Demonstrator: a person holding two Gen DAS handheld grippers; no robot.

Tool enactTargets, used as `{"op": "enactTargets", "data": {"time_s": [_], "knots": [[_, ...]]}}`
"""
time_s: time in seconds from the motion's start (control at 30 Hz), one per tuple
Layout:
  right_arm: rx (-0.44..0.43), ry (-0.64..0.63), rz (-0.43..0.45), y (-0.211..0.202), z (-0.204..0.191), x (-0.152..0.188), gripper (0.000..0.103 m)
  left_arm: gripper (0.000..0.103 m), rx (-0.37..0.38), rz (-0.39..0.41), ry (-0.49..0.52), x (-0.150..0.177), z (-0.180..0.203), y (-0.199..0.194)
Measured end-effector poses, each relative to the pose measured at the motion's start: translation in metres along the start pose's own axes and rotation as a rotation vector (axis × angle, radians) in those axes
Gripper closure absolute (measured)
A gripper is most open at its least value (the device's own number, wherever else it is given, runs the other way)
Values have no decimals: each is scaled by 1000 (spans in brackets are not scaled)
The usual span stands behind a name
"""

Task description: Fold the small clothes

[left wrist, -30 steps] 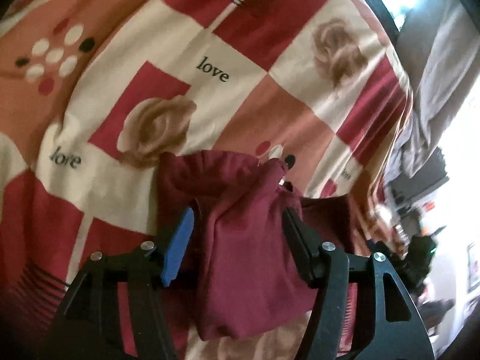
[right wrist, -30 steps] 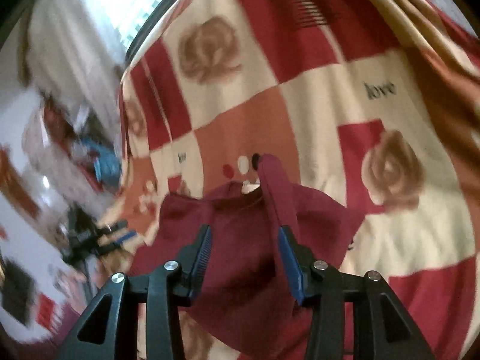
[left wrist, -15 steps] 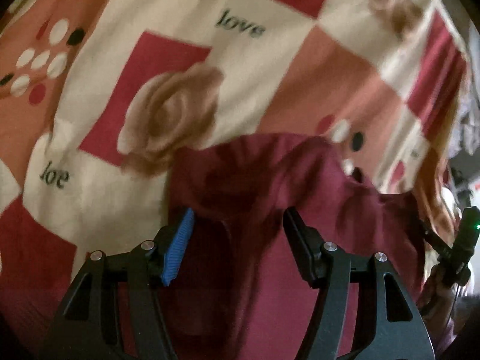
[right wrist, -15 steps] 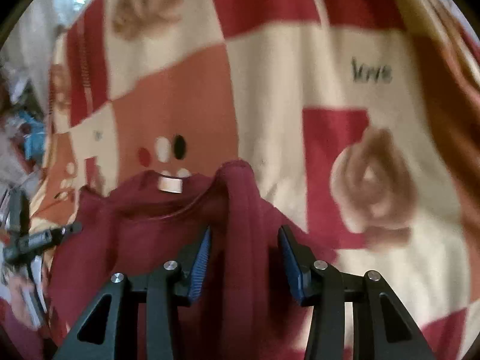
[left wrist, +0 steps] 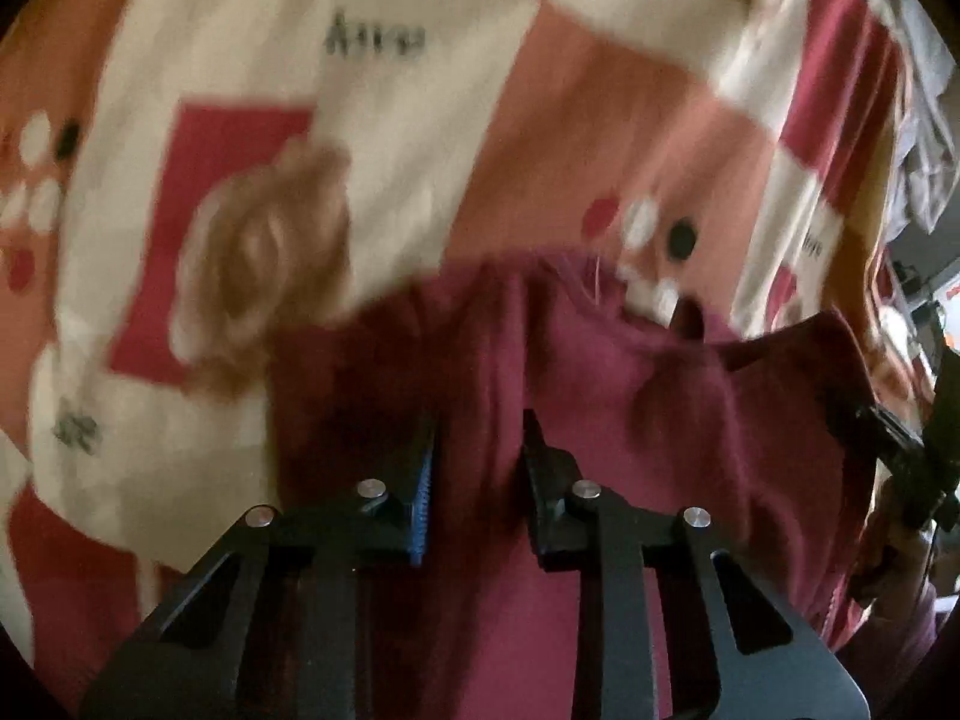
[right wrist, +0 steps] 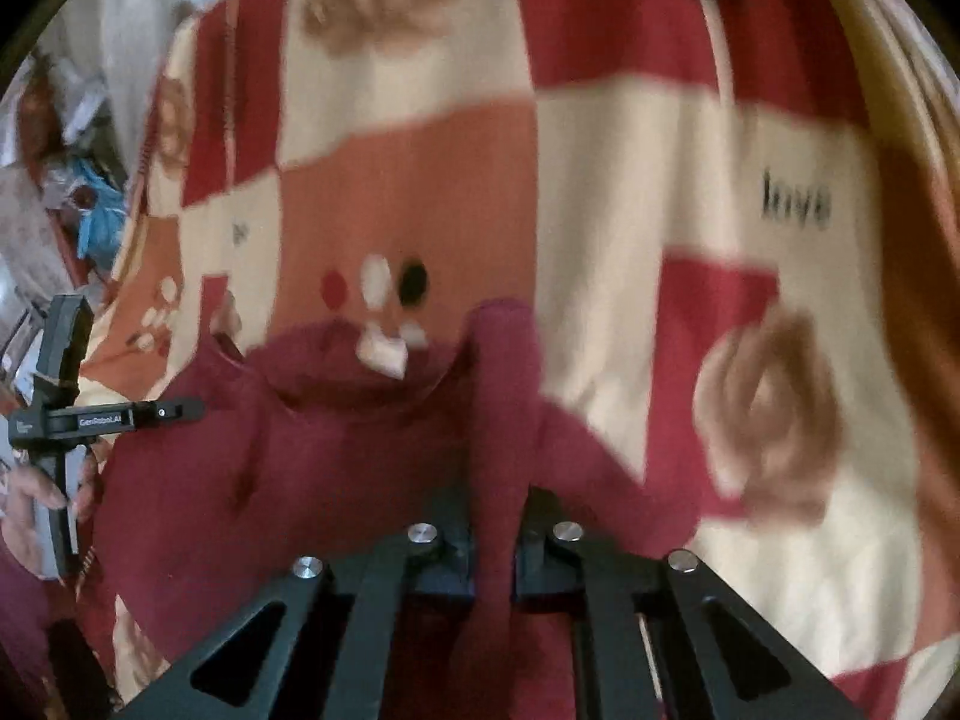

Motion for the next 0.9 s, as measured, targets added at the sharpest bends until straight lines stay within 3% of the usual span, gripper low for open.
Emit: {"op": "enactTargets", "data": {"time_s": [0.03,0.1,0.23,0.3,0.37,0.4,0.43,0.5,0.57,0.63,0.83,0.9], "knots": [[11,-2,23,-6,1,-3,96,98,-24,26,-1,-4,-3,-5],[44,26,43,-7,9,-13,96,98,-63,50,-48,-15,-17,-7],[141,63,-20,33,21,-19,96,98,-83,-19,-134,-23,-36,24],[138,85,-79,56,23,-16,96,98,-54,-42,-135,-18,-32,30],[130,89,-79,51,22,-12,95,97,-13,-27,-137,-11,-31,20],[103,99,-73,41,23,-9,88,97,7,-26,-140,-9,-32,15],[79,113,-73,30,25,-5,70,97,48,-35,-144,-3,-36,6],[18,139,-61,-1,29,7,57,84,109,-43,-142,7,-40,-10],[-52,132,-48,-29,28,22,57,47,169,-18,-125,26,-42,-33],[-98,96,-39,-55,17,46,57,31,213,24,-121,48,-42,-50],[-140,18,-110,-42,-15,92,58,30,295,-33,-110,108,-19,-51],[-133,2,-88,-33,-25,98,70,30,310,-53,-103,121,-13,-47]]}}
Point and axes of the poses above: each gripper's, at about its wrist camera, not at the fingertips, and y roughly the way its jaws point, z to its right, x to its underside, the point moved 1 cm from there along y, roughly the way its jaws point, and after that the axes turned 10 degrees about -z, right-handed, at the moved point
